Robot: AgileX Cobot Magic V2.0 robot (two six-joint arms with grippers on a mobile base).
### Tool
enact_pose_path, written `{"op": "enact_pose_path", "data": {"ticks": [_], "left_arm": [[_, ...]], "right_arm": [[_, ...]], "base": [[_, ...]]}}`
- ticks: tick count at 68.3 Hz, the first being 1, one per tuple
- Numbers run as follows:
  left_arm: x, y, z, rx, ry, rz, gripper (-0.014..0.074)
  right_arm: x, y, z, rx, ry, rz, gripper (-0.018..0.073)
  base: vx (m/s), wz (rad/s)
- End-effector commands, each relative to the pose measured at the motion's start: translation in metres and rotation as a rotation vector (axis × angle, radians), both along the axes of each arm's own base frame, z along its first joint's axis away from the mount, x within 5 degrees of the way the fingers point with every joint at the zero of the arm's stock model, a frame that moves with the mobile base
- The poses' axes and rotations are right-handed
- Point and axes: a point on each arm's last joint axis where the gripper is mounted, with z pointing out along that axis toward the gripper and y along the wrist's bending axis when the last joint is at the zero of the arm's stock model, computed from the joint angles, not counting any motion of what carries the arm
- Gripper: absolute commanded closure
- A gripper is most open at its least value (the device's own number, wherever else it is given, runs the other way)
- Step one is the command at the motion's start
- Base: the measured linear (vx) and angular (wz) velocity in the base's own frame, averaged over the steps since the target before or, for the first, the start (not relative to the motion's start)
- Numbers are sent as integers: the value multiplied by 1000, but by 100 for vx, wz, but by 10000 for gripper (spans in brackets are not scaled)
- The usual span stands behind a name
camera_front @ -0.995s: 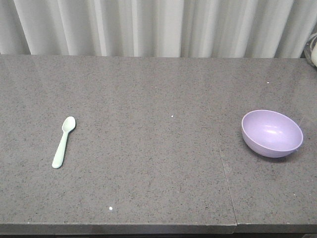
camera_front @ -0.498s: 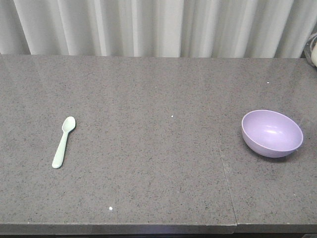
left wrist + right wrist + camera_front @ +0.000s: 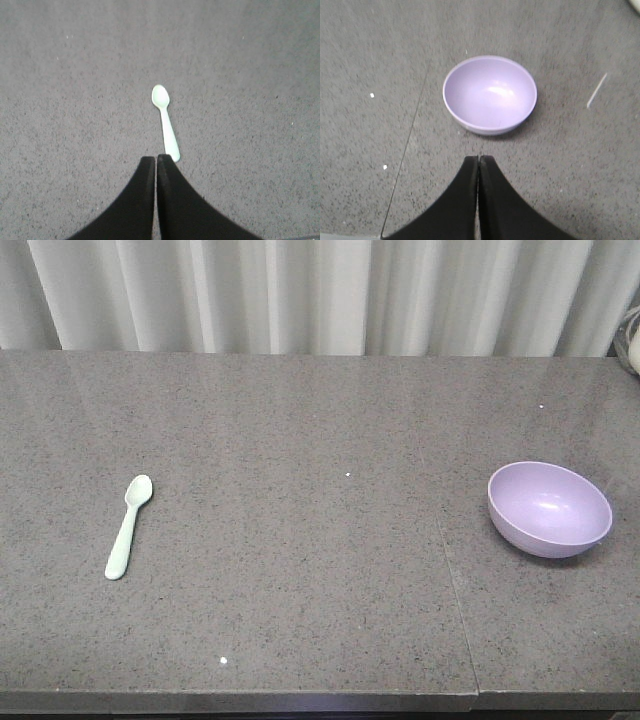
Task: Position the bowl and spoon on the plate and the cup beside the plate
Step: 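Approach the counter and position the base before the spoon and bowl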
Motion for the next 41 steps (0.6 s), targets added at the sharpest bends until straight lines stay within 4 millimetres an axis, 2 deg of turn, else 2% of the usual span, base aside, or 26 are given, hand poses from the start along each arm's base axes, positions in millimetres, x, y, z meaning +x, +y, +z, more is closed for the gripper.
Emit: {"op": "enact_pose_path", "data": {"ticks": [1,12,30,41], "left_arm": [[12,-2,6,-11,15,-2,603],[19,-3,0,-8,67,-3,603],[19,-3,1,-8,63,-3,603],[19,-3,0,-9,65,-2,582]], "right_arm": [[11,0,7,-12,-20,2,570],[14,2,4,3,15,6,570],[14,2,3,2,21,6,568],[14,2,3,1,21,6,516]], "base": [[0,0],[0,0],[0,0],[0,0]]}}
